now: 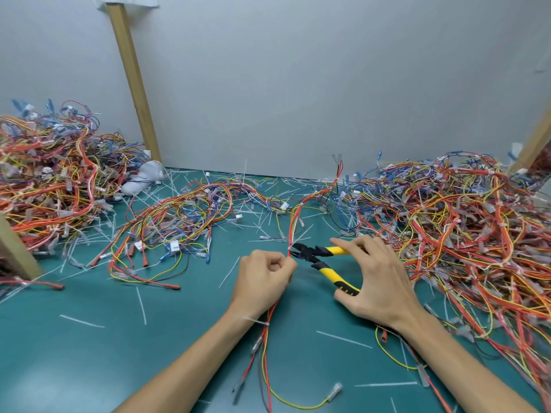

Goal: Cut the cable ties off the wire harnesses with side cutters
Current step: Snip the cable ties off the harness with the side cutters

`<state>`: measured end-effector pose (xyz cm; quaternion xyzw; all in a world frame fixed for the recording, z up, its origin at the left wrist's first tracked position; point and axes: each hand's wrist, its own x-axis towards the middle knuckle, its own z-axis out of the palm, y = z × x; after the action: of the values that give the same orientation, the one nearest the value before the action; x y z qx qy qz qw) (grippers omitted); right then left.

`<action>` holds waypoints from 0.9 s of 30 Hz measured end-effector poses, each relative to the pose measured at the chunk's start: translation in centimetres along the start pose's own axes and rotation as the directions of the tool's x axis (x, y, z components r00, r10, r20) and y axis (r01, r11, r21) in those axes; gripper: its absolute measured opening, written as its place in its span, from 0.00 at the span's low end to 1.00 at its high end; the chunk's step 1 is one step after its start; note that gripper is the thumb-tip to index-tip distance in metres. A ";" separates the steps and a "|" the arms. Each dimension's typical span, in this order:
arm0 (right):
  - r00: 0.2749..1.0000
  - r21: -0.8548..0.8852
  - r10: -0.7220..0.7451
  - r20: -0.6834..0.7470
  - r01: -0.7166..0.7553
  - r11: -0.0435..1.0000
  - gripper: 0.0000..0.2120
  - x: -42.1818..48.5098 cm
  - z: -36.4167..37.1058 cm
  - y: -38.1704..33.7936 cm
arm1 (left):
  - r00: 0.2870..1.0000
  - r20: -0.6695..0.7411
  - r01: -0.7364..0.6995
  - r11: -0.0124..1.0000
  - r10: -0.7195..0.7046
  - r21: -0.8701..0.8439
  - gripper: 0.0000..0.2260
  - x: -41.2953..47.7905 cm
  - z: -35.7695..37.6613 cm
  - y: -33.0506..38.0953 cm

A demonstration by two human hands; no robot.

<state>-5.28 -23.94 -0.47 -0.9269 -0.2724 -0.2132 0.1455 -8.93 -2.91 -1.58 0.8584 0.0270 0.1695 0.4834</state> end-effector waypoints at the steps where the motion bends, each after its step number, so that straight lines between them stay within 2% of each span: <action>1: 1.000 -0.001 0.002 0.001 -0.002 1.000 0.37 0.0 0.0 0.0 | 1.000 -0.004 -0.028 0.999 0.028 0.022 0.14 0.0 0.1 0.0; 7: 1.000 -0.006 0.003 0.011 -0.003 1.000 0.37 0.0 0.0 0.0 | 0.986 -0.011 -0.165 0.974 0.168 0.155 0.17 -0.4 0.7 0.1; 14: 1.000 0.021 0.007 0.017 -0.007 1.000 0.32 0.1 0.1 0.0 | 0.985 -0.023 -0.166 0.972 0.172 0.167 0.22 -0.4 0.7 0.0; 27: 1.000 0.014 0.012 0.003 -0.012 1.000 0.29 0.1 0.1 -0.1 | 0.987 -0.017 -0.156 0.976 0.160 0.154 0.18 -0.3 0.5 0.1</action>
<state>-5.27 -23.78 -0.53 -0.9279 -0.2684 -0.2089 0.1529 -9.05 -3.47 -1.84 0.8896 -0.0213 0.2174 0.4012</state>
